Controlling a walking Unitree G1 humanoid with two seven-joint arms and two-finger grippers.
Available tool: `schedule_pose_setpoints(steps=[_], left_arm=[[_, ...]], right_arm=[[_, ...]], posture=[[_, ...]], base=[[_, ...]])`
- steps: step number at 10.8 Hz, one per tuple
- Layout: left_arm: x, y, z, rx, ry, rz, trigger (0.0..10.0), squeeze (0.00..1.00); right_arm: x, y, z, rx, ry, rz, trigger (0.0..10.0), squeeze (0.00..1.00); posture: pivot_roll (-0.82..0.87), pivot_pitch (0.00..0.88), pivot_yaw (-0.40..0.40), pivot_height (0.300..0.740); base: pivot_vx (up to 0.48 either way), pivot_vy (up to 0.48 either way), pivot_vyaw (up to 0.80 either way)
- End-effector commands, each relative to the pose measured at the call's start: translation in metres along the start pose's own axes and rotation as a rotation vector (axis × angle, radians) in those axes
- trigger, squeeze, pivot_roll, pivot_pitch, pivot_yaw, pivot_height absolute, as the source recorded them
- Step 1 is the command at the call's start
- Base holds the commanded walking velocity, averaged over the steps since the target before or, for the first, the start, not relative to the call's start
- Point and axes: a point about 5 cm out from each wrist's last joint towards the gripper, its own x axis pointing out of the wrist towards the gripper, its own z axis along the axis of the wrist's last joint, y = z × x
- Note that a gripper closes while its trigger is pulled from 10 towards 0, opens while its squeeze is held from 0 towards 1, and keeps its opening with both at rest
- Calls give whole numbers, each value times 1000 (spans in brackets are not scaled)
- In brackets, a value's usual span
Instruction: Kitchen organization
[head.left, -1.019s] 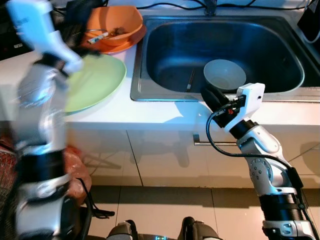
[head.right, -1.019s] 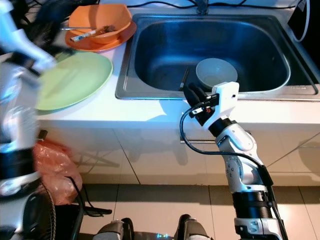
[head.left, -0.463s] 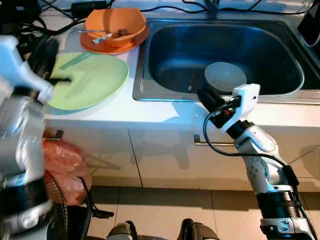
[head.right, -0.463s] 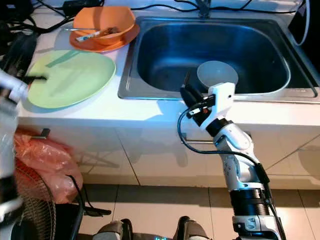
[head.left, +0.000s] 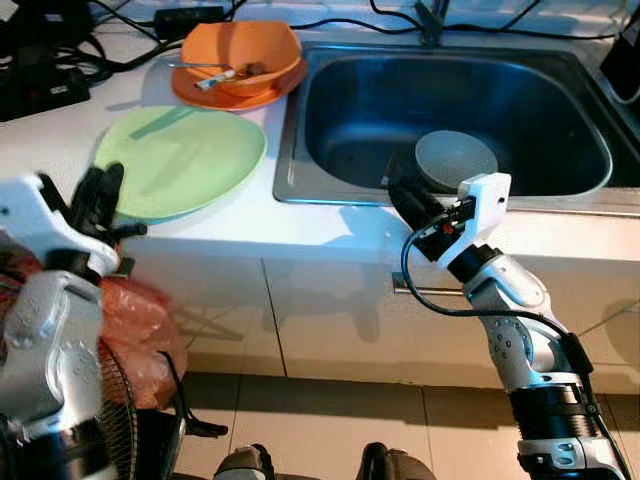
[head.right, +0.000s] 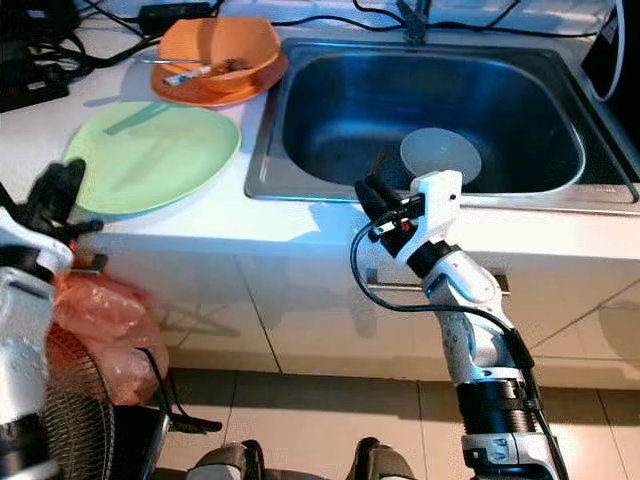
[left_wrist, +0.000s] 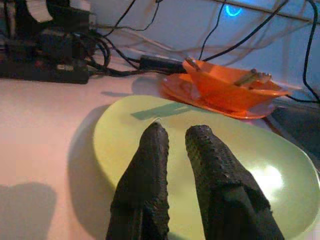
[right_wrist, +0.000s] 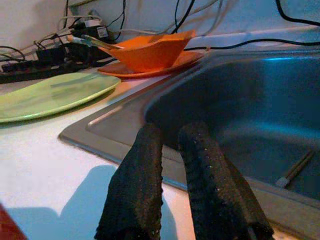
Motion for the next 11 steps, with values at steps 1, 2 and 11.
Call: schedule_pose_setpoints(steps=[1,2,11], left_arm=[[-3,-2,3,-1,-20,4,10000,1000],[-4,-5,3,-16,-28,5,10000,1000],[-5,-5,9,-137,-60,52,10000,1000]], right_arm=[[-4,1,-10,13,38,2,10000,0],[-4,0,-10,13,39,2,10000,0],[-3,-1,-10,15,46,3,10000,0]], posture=[[62,146,24,740],[64,154,19,740],[68,182,6,740]], base=[[0,0,0],[0,0,0],[0,0,0]])
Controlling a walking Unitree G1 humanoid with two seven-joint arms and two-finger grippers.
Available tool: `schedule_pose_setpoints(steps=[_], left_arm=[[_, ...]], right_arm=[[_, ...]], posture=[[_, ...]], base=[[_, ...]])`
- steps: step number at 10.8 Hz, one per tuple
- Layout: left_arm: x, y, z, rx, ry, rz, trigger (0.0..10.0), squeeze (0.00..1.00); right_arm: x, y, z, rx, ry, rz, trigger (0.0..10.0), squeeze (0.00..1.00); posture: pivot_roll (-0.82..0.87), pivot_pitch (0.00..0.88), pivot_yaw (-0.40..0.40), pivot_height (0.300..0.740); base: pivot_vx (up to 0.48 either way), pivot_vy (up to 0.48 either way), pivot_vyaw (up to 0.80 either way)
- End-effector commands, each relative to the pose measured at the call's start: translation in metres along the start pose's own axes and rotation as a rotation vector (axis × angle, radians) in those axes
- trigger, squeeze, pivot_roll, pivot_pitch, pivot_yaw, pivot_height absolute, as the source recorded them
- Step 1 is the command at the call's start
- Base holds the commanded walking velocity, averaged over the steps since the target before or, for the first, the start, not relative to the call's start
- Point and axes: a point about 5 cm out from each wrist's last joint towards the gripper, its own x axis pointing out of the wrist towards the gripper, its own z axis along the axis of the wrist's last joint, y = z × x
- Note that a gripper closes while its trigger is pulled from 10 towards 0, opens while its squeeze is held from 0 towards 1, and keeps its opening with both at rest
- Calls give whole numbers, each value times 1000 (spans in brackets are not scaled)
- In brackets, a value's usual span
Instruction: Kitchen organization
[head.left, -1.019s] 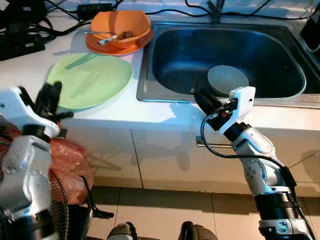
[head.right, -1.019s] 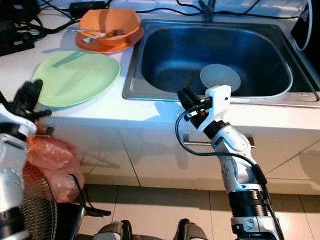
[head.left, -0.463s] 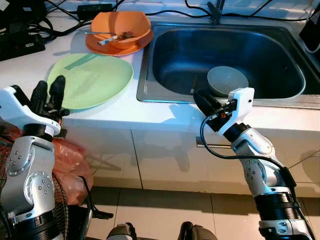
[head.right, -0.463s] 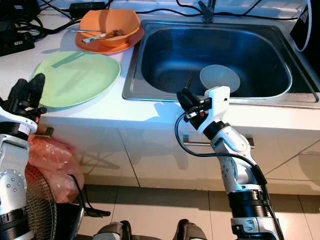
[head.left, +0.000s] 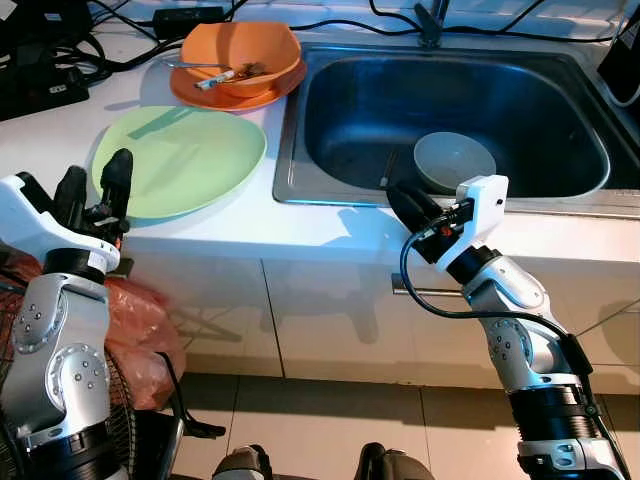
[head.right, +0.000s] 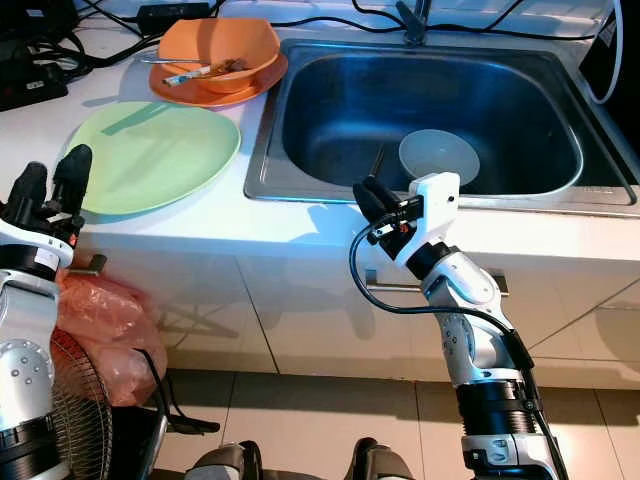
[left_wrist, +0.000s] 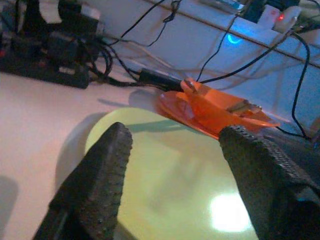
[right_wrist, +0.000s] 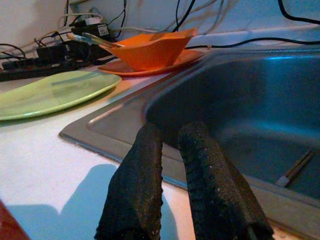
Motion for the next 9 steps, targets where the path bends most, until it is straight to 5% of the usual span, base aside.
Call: schedule_pose_setpoints(steps=[1,4,9], left_arm=[[-3,2,0,-34,10,16,10000,0],[-4,5,8,-112,-10,56,10000,0],[-13,12,19,-114,-11,108,10000,0]], right_arm=[[-3,-1,-9,14,43,-3,10000,0],[-3,-1,-9,14,46,-1,10000,0],[-2,1,-11,20,48,11,10000,0]], posture=[[68,182,6,740],[72,185,1,740],[82,183,5,740]], base=[[0,0,0],[0,0,0],[0,0,0]])
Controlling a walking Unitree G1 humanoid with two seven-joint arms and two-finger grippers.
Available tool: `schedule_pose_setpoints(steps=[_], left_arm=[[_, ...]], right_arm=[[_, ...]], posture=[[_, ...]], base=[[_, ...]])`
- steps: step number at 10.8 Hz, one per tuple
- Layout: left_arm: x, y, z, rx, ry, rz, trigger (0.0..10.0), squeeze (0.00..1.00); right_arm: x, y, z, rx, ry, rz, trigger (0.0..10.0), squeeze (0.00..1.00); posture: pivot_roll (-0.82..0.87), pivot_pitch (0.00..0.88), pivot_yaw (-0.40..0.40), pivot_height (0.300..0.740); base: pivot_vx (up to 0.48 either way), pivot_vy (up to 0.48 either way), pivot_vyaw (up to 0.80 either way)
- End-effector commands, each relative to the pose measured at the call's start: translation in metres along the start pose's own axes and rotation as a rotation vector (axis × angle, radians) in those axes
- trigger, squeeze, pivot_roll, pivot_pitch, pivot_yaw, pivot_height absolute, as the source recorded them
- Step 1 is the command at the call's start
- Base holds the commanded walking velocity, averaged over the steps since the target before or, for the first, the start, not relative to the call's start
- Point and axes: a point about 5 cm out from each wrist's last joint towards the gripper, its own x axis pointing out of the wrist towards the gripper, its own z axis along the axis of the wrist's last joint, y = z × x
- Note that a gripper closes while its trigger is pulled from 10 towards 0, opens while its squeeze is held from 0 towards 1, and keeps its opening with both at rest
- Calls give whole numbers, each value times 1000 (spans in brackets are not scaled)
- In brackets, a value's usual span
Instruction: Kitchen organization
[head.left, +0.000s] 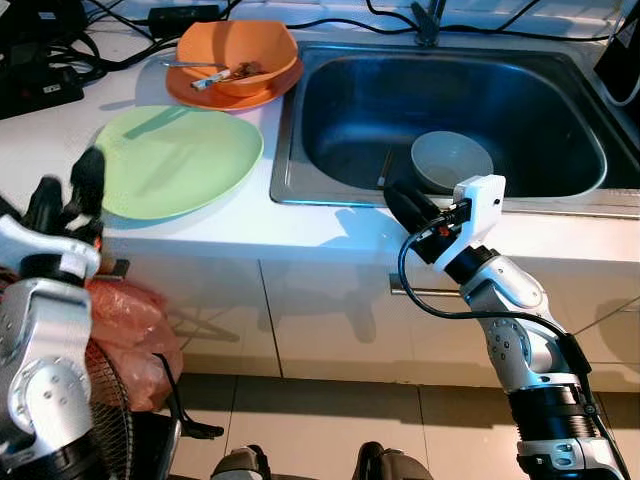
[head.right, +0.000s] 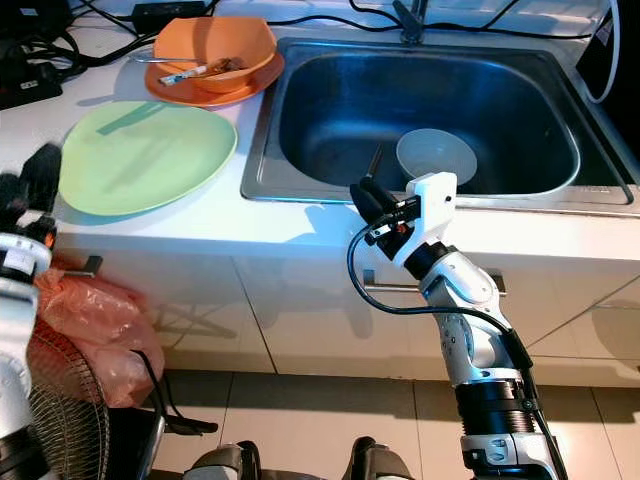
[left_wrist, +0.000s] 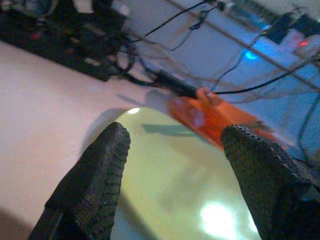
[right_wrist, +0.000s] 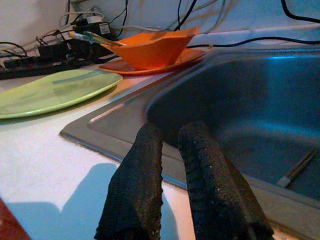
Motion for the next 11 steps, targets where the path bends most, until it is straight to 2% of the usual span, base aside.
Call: schedule_pose_setpoints(steps=[1,3,5,9,11], left_arm=[[-1,11,-2,29,34,76,10000,0],[0,15,-3,-2,35,102,10000,0],[4,12,-3,-32,48,100,10000,0],[14,4,1,-205,32,92,10000,0],[16,2,9,-242,12,87,10000,0]], right_arm=[[-3,-1,-10,20,45,-4,10000,0],[-3,0,-11,20,47,-3,10000,0],[-3,0,-11,19,45,0,10000,0],[-3,2,-11,21,45,3,10000,0],[-5,2,-12,19,49,2,10000,0]], posture=[[78,181,7,740],[75,173,10,740],[74,169,12,740],[66,163,16,740],[67,163,13,740]], base=[[0,0,0],[0,0,0],[0,0,0],[0,0,0],[0,0,0]])
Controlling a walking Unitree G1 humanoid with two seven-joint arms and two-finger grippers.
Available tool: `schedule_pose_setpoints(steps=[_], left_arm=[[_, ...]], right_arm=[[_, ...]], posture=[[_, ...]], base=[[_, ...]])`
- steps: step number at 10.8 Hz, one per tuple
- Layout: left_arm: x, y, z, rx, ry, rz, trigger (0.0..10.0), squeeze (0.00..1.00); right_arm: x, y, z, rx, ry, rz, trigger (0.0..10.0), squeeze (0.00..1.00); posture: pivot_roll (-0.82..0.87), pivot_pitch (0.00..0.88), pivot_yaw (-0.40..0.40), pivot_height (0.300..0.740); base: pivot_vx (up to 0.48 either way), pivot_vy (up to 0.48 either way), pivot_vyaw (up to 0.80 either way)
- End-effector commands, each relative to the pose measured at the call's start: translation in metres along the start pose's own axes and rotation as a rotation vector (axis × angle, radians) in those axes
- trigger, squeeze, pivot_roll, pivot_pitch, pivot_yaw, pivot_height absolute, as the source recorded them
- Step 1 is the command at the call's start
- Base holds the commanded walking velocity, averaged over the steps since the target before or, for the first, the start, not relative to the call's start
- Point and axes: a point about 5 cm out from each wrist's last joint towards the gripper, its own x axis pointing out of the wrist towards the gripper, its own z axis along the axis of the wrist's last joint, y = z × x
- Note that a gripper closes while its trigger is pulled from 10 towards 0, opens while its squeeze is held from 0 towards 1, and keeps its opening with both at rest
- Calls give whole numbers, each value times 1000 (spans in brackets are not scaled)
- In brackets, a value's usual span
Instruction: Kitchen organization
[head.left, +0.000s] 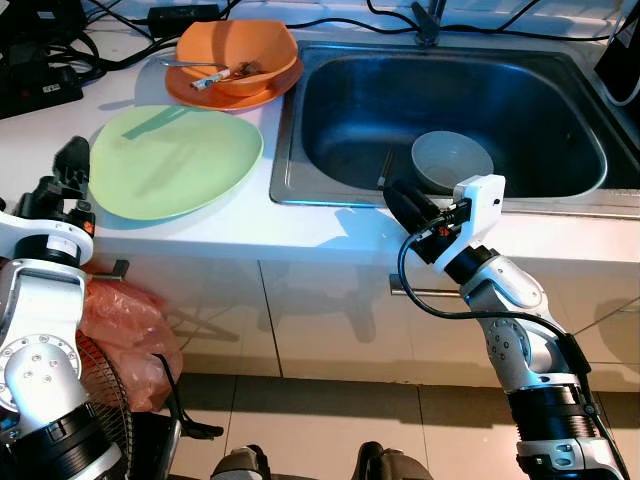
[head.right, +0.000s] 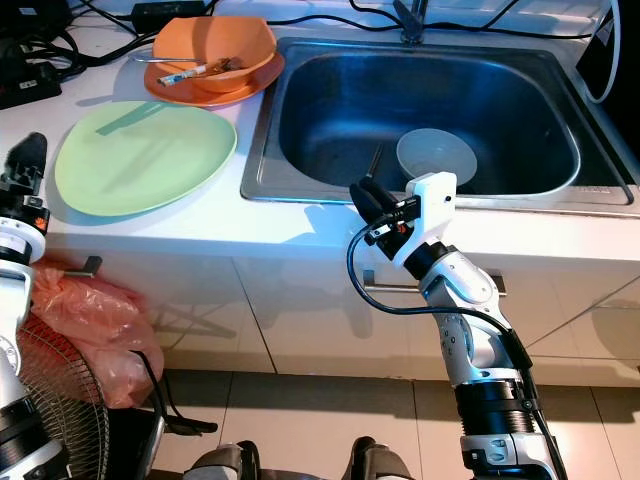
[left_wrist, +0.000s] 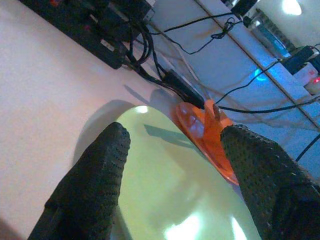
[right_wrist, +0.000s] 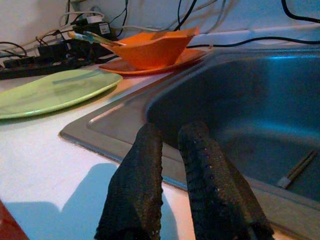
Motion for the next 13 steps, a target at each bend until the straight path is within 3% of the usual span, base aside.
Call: schedule_pose_setpoints(steps=[1,4,6,9,13], left_arm=[[1,3,5,5,-2,26,10000,0],[0,23,5,81,22,122,10000,0],[1,28,-2,87,65,159,10000,0],[6,17,-15,2,130,131,10000,0],[15,-1,-15,-99,143,87,10000,0]], right_arm=[[-5,1,-11,18,50,1,10000,0],[-4,1,-11,19,52,6,10000,0],[-4,1,-11,19,53,7,10000,0],[-5,0,-11,20,56,-2,10000,0],[-7,0,-11,22,54,-12,10000,0]], posture=[[68,164,13,740],[70,169,8,740],[66,177,4,740],[63,189,2,740],[55,201,8,740]], base=[[0,0,0],[0,0,0],[0,0,0],[0,0,0],[0,0,0]])
